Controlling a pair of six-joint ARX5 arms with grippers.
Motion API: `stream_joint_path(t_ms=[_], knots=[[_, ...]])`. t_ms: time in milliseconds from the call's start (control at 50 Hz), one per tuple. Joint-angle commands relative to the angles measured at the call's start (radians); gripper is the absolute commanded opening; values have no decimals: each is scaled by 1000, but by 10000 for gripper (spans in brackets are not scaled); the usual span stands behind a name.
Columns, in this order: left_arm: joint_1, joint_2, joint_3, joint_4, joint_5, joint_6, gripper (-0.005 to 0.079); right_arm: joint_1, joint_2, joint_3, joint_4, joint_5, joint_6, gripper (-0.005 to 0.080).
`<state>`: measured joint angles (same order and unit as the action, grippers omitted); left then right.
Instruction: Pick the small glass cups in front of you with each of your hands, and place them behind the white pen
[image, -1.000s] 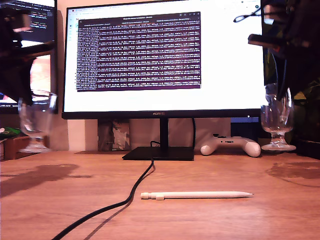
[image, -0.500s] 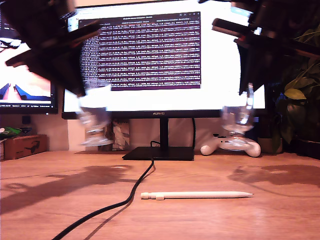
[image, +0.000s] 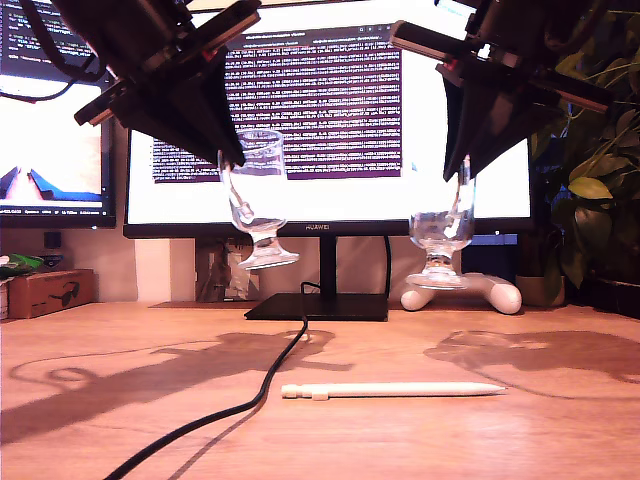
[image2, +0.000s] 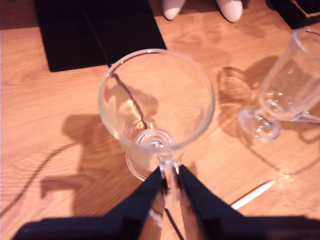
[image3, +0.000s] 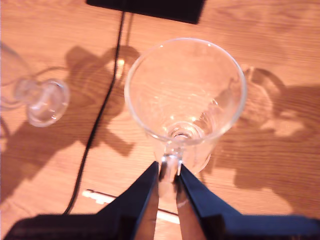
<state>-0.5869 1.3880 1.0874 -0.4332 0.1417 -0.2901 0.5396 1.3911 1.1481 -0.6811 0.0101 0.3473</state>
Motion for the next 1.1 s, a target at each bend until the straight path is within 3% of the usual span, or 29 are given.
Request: stream_joint_path(t_ms=[0,500,1080], knots=[[-13,-3,27,27,12,-8,-23,15,1,27,19,1,6,-13],[-114,111,27,63,27,-25,-23,29,58,27,9,0,-2,-13],[-126,201,27,87,53,-9,-23,48,103,27,24,-3,-8,-13]])
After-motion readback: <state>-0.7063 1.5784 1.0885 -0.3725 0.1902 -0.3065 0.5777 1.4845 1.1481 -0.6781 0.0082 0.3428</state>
